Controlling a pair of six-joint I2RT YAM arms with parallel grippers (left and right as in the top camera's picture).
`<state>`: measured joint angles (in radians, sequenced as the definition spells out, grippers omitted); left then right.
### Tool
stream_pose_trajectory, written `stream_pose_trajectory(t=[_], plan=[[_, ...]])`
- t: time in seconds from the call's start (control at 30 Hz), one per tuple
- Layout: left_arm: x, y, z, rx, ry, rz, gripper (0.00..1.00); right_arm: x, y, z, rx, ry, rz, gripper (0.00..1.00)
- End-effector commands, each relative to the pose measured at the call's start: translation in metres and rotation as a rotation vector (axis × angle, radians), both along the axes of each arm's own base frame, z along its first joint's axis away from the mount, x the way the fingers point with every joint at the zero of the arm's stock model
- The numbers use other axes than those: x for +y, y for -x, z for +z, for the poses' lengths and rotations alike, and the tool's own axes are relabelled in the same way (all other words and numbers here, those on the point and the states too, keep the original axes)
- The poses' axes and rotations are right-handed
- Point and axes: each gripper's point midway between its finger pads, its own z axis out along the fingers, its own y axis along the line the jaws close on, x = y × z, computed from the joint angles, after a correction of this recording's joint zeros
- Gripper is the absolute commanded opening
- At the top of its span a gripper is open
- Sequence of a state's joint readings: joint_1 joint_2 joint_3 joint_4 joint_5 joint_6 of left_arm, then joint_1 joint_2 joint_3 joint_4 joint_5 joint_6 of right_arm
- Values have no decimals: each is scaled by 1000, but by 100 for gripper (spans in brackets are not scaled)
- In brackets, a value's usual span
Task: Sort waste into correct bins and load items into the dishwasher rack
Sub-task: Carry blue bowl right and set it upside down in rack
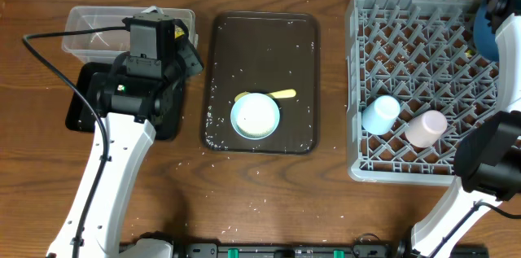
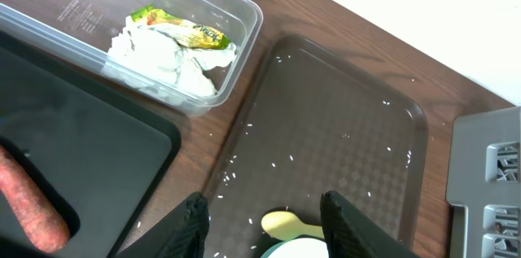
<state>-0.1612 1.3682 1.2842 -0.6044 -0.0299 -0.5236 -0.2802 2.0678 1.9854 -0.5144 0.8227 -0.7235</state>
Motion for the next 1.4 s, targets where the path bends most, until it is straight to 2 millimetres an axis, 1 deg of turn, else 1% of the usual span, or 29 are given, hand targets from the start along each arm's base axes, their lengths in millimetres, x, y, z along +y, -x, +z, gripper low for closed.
stream_pose_trajectory(t=[0.0,0.13,0.3,0.4,0.5,0.53,0.57,0.63,0.73,0.8,0.9,0.93,1.0,1.07,1.1,1.17,1.27,1.37], plan=[[1,-1,2,-6,-1,8,47,6,-5,-24,72,-6,26,1],[1,-1,2,-6,-1,8,47,16,-6,-51,134,-16,48,1],[0,-3,4,-14,0,8,47,33,-9,-75,190,-1,84,1],[0,-3,4,-14,0,8,47,42,-11,-79,204,-2,99,1],[0,-3,4,-14,0,8,47,53,-14,-79,197,-2,109,2],[0,-3,4,-14,0,8,47,58,-16,-79,193,-4,113,6],[0,-3,4,-14,0,8,48,64,-17,-80,193,-7,120,13],[0,-3,4,-14,0,8,47,79,-19,-84,197,-19,137,31],[0,-3,4,-14,0,8,48,101,-19,-91,215,-40,159,48],[0,-3,4,-14,0,7,47,115,-18,-96,212,-64,161,64],[0,-2,3,-13,0,8,48,127,-16,-100,172,-102,139,80],[0,-2,3,-13,0,8,48,130,-15,-101,160,-112,132,82],[0,-2,3,-13,0,8,48,134,-13,-99,138,-126,122,90],[0,-2,3,-13,0,8,48,137,-12,-95,124,-139,123,95],[0,-2,3,-13,0,8,48,140,-12,-93,113,-153,131,98],[0,-2,3,-13,0,8,48,145,-12,-84,92,-187,158,99],[0,-2,3,-13,0,8,48,154,-11,-63,40,-236,210,99],[0,-2,3,-13,0,8,48,169,-7,-31,-60,-320,276,99]])
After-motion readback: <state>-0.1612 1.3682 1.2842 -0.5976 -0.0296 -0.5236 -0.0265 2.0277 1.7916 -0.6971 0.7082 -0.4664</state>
